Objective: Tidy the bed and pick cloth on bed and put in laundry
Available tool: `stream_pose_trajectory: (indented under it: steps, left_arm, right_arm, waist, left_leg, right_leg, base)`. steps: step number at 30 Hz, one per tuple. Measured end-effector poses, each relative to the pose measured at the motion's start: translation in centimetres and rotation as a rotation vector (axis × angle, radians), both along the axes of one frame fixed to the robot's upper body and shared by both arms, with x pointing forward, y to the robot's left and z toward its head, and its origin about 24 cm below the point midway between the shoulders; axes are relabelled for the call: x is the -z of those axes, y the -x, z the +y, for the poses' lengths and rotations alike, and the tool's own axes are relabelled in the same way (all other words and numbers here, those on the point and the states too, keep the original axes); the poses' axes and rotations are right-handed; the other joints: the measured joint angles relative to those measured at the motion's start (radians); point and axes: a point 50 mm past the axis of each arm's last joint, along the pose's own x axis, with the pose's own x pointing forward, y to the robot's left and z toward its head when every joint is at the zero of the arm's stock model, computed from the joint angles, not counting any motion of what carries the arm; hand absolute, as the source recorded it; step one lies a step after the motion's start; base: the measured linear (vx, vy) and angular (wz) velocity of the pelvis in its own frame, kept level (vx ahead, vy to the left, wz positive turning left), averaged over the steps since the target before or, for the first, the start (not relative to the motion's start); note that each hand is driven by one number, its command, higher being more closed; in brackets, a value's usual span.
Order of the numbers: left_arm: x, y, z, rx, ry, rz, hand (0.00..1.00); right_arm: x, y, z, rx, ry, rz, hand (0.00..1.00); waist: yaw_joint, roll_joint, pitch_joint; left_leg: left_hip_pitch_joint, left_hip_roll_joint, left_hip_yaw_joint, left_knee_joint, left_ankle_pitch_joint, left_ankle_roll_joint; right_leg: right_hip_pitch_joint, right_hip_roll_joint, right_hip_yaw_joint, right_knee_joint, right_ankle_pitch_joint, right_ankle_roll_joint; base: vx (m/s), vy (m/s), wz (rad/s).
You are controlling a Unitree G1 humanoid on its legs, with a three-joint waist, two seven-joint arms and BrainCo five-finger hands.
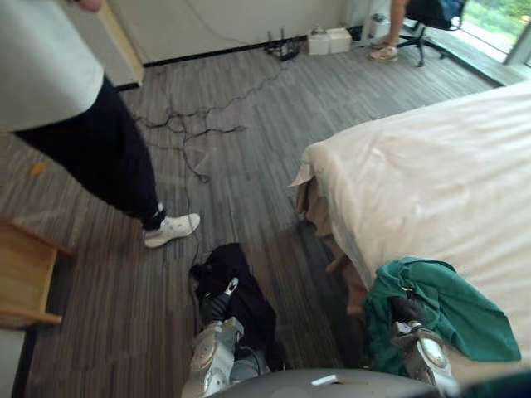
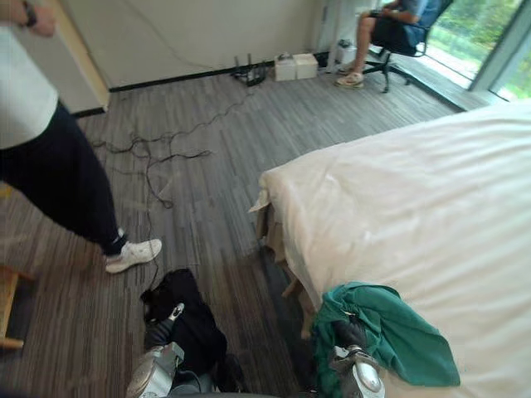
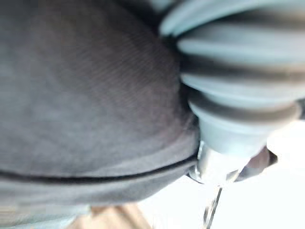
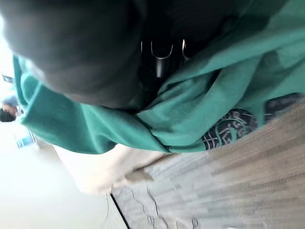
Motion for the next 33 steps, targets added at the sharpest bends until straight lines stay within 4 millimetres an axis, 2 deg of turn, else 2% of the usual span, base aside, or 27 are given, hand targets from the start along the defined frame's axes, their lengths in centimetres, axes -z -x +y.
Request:
stream_pose_trajectory:
  steps: [2,5,8,9,10,12,13,14,15,16,17,18,23,29,30,33]
  left_arm:
    - [-0.1,0.2,0.1,0.011,0.003,-0.011,1.00]
    - [-0.2,0.1,0.5,0.021,-0.003,-0.026,1.00]
    - [-0.7,-0.1,1.2,0.017,-0.024,-0.047,1.00]
    - [-1.1,-0.5,1.3,0.020,-0.026,-0.069,1.00]
    - [-1.5,-1.4,1.2,0.031,-0.028,-0.099,1.00]
    - [-2.6,-3.7,0.6,0.078,-0.029,-0.167,1.00]
    - [-3.1,-4.6,0.4,0.099,-0.032,-0.191,1.00]
    - [-3.2,-4.9,0.1,0.113,-0.029,-0.199,1.00]
    - [-3.5,-5.4,-0.3,0.130,-0.027,-0.214,1.00]
    - [-3.6,-5.9,-1.2,0.125,-0.008,-0.212,1.00]
    - [-3.5,-5.7,-1.4,0.122,0.001,-0.208,1.00]
    - [-3.1,-5.1,-1.5,0.118,0.010,-0.191,1.00]
    - [-2.2,-4.0,-1.3,0.106,0.021,-0.146,1.00]
    - [-2.1,-4.1,-1.1,0.129,-0.012,-0.143,1.00]
    - [-3.0,-4.7,-1.1,0.218,-0.103,-0.179,1.00]
    - [-3.0,-4.7,-1.1,0.218,-0.104,-0.179,1.00]
  right_arm:
    - [-0.1,-0.3,0.1,-0.002,-0.006,-0.009,1.00]
    - [-0.4,-1.0,0.6,-0.022,-0.011,-0.029,1.00]
    - [-0.5,-1.2,1.0,-0.035,-0.016,-0.047,1.00]
    - [-0.5,-1.1,1.3,-0.044,-0.016,-0.047,1.00]
    - [-0.8,-1.3,1.4,-0.044,-0.020,-0.067,1.00]
    - [-1.2,-1.7,1.3,-0.015,-0.034,-0.096,1.00]
    - [-1.3,-1.7,1.2,0.001,-0.034,-0.097,1.00]
    - [-1.3,-1.7,1.2,0.005,-0.031,-0.098,1.00]
    - [-1.4,-1.9,1.4,0.006,-0.030,-0.102,1.00]
    - [-1.4,-2.7,1.4,0.001,-0.036,-0.106,1.00]
    - [-1.5,-3.2,1.4,0.001,-0.040,-0.113,1.00]
    - [-1.6,-3.7,1.7,-0.001,-0.046,-0.127,1.00]
    - [-1.9,-4.0,1.9,0.012,-0.064,-0.151,1.00]
    - [-1.9,-3.9,2.6,-0.015,-0.086,-0.179,1.00]
    - [-0.6,-1.3,2.6,-0.032,-0.093,-0.111,1.00]
    - [-0.7,-1.5,2.6,-0.034,-0.094,-0.120,1.00]
  waist:
    - [0.002,0.003,0.001]
    - [0.023,-0.002,0.010]
    - [0.029,0.000,0.027]
    - [0.023,0.002,0.036]
    - [0.012,0.011,0.041]
    - [-0.030,0.022,0.066]
    - [-0.039,0.018,0.077]
    - [-0.041,0.008,0.084]
    - [-0.040,-0.014,0.093]
    - [-0.042,-0.007,0.105]
    - [-0.035,-0.001,0.108]
    - [-0.034,0.016,0.104]
    - [-0.029,0.012,0.103]
    - [-0.028,0.008,0.102]
    - [-0.055,-0.049,0.082]
    - [-0.055,-0.048,0.082]
  left_leg:
    - [0.002,-0.038,-0.037,-0.034,0.014,0.005]
    - [0.005,-0.075,-0.081,-0.053,0.017,0.015]
    - [0.033,-0.085,-0.136,-0.073,0.019,0.014]
    - [0.052,-0.086,-0.174,-0.105,0.039,-0.003]
    - [0.054,-0.086,-0.222,-0.136,0.073,-0.015]
    - [0.048,-0.097,-0.280,-0.173,0.083,-0.026]
    - [0.048,-0.106,-0.280,-0.175,0.084,-0.027]
    - [0.048,-0.118,-0.278,-0.172,0.086,-0.031]
    - [0.047,-0.138,-0.265,-0.164,0.091,-0.036]
    - [0.045,-0.135,-0.253,-0.153,0.099,-0.030]
    - [0.043,-0.130,-0.250,-0.157,0.103,-0.036]
    - [0.032,-0.115,-0.248,-0.157,0.107,-0.041]
    - [0.033,-0.096,-0.227,-0.177,0.113,-0.043]
    - [0.061,-0.092,-0.228,-0.192,0.116,-0.034]
    - [0.087,-0.074,-0.225,-0.174,0.060,-0.049]
    - [0.088,-0.074,-0.225,-0.174,0.060,-0.048]
  right_leg:
    - [-0.002,-0.021,0.005,0.034,0.006,0.009]
    - [-0.027,-0.064,0.047,0.146,0.024,0.013]
    - [-0.091,-0.088,0.163,0.325,0.113,-0.065]
    - [-0.141,-0.058,0.259,0.373,0.069,-0.045]
    - [-0.198,0.014,0.363,0.356,0.015,-0.038]
    - [-0.275,0.115,0.512,0.271,-0.032,-0.011]
    - [-0.294,0.126,0.538,0.208,-0.031,-0.008]
    - [-0.303,0.124,0.546,0.158,-0.016,-0.010]
    - [-0.316,0.106,0.551,0.104,0.010,-0.019]
    - [-0.320,0.097,0.558,0.121,0.000,-0.031]
    - [-0.323,0.104,0.560,0.109,0.001,-0.032]
    - [-0.323,0.122,0.561,0.080,0.011,-0.037]
    - [-0.315,0.149,0.568,0.020,0.037,-0.041]
    - [-0.269,0.164,0.568,-0.038,0.046,-0.040]
    - [-0.253,0.172,0.570,0.008,0.052,-0.069]
    - [-0.252,0.172,0.570,0.008,0.052,-0.069]
  base:
    - [0.02,0.094,0.82]
    - [0.03,0.032,0.59]
    - [0.06,0.019,0.54]
    - [0.04,-0.007,0.73]
    - [0.02,-0.035,1.01]
    - [-0.01,-0.085,1.34]
    - [0.00,-0.092,1.13]
    - [0.01,-0.073,0.66]
    - [0.03,-0.091,0.39]
    - [0.03,-0.088,0.08]
    - [0.03,-0.098,-0.13]
    - [0.03,-0.077,-0.27]
    - [0.08,-0.073,-0.10]
    - [0.10,-0.087,-0.03]
    - [0.04,-0.064,0.00]
    - [0.00,0.000,0.00]
